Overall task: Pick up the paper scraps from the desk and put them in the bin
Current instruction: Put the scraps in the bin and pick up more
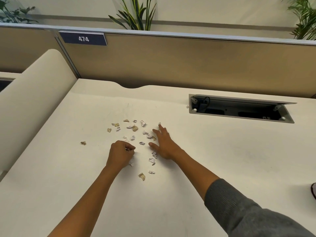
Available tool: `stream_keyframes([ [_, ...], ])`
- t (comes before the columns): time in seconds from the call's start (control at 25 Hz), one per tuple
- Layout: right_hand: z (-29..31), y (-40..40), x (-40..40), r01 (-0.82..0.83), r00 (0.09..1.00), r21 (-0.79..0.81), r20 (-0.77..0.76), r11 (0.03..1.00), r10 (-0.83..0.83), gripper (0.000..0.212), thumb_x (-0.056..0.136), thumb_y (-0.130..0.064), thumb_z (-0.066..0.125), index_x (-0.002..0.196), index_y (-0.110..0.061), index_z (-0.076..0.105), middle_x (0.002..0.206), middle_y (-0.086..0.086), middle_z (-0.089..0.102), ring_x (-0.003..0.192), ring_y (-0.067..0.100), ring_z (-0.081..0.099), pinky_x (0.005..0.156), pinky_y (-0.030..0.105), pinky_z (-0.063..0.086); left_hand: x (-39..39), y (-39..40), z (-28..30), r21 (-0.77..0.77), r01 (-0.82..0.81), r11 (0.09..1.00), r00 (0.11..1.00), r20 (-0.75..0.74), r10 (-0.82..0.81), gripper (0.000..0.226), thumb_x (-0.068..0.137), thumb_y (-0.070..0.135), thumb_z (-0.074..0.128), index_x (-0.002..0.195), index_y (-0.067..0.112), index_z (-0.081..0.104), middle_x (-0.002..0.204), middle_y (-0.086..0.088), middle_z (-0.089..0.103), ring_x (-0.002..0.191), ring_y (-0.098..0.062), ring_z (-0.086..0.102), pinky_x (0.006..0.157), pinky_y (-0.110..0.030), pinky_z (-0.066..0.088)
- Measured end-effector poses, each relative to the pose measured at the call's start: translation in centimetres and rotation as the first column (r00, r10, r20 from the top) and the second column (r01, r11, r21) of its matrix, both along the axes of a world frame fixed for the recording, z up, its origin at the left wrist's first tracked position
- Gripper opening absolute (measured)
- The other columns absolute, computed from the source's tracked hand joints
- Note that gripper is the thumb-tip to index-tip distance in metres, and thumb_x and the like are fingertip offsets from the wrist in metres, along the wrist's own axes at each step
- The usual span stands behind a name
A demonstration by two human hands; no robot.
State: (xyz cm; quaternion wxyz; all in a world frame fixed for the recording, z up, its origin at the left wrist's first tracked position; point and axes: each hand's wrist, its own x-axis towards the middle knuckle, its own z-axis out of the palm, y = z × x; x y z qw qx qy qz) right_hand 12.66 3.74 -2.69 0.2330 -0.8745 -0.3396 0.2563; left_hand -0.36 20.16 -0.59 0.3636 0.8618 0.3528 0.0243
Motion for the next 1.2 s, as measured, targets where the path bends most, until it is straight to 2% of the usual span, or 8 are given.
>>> stream_keyframes([
  [0.24,-0.5,-0.6,-3.0,-0.272,0.960,-0.008,0.068,0.962,0.272,0.064,0.096,-0.040,0.057,0.150,-0.015,0.035,0.162,0.005,0.021,0.151,0.020,0.015,0.116,0.041,0.032,0.0,-1.3,1.5,-0.024,0.015,1.000,0.999,0.036,-0.015,0.015,0.078,0.008,0.069,0.082,0.017,0.080,0.079,0.004,0.075,0.071,-0.005,0.067,0.060,-0.012,0.044],
  [0.36,-0.4,-2.1,-4.2,-0.327,0.899,-0.053,0.291,0.944,0.327,0.025,0.097,-0.016,0.052,0.121,-0.010,0.057,0.132,0.008,0.050,0.126,0.028,0.045,0.088,0.040,0.049,-0.2,-2.3,2.1,-0.047,0.014,0.999,0.999,0.039,-0.012,0.013,0.078,0.009,0.070,0.082,0.018,0.079,0.077,0.003,0.075,0.067,-0.004,0.066,0.056,-0.013,0.045],
  [0.44,0.0,-3.5,-5.0,-0.310,0.872,-0.087,0.372,0.947,0.319,0.010,0.096,-0.008,0.047,0.099,-0.010,0.057,0.108,0.007,0.054,0.104,0.028,0.053,0.067,0.039,0.047,-0.4,-3.4,2.4,-0.059,0.022,0.998,0.999,0.033,-0.020,0.013,0.079,0.010,0.070,0.082,0.019,0.079,0.074,0.005,0.073,0.062,-0.002,0.064,0.054,-0.015,0.045],
  [0.6,0.5,-6.5,-5.8,-0.212,0.903,-0.119,0.357,0.970,0.241,0.017,0.095,-0.003,0.045,0.096,-0.006,0.061,0.102,0.011,0.058,0.094,0.030,0.056,0.068,0.041,0.047,-0.5,-6.2,3.4,-0.076,0.057,0.995,0.998,0.032,-0.054,0.014,0.079,0.009,0.070,0.081,0.020,0.078,0.071,0.008,0.070,0.067,-0.002,0.066,0.052,-0.011,0.042],
  [0.76,2.5,-10.6,-5.7,0.115,0.992,0.117,0.032,0.986,-0.120,0.026,0.092,-0.006,0.053,0.105,-0.014,0.074,0.107,0.002,0.070,0.098,0.018,0.065,0.081,0.025,0.049,-0.1,-10.1,4.3,-0.106,0.100,0.989,0.994,0.056,-0.094,0.017,0.078,0.010,0.070,0.077,0.026,0.077,0.072,0.009,0.073,0.063,0.000,0.066,0.053,-0.014,0.050],
  [0.92,4.5,-17.1,-5.4,0.419,0.899,0.277,-0.259,0.865,-0.353,0.014,0.089,-0.016,0.068,0.097,-0.022,0.077,0.091,-0.007,0.076,0.081,0.005,0.071,0.070,0.007,0.047,1.0,-13.5,4.9,-0.170,0.123,0.978,0.990,0.083,-0.110,0.016,0.078,0.012,0.068,0.078,0.025,0.077,0.065,0.004,0.074,0.050,0.003,0.061,0.037,-0.014,0.043],
  [1.04,5.6,-22.5,-5.0,0.558,0.806,0.335,-0.437,0.759,-0.400,0.011,0.087,-0.022,0.073,0.097,-0.025,0.078,0.087,-0.006,0.077,0.080,0.007,0.073,0.076,0.012,0.052,1.9,-16.0,5.6,-0.186,0.172,0.968,0.982,0.111,-0.153,0.016,0.080,0.010,0.067,0.080,0.022,0.077,0.066,0.004,0.074,0.059,0.001,0.065,0.045,-0.010,0.039],
  [1.2,6.1,-30.1,-4.4,0.753,0.638,0.376,-0.620,0.540,-0.457,0.015,0.088,-0.016,0.074,0.102,-0.014,0.077,0.097,0.011,0.075,0.090,0.020,0.073,0.089,0.026,0.057,2.9,-19.9,6.2,-0.208,0.244,0.947,0.966,0.133,-0.220,0.016,0.079,0.010,0.067,0.080,0.022,0.077,0.065,0.006,0.074,0.065,0.003,0.067,0.049,-0.005,0.039],
])
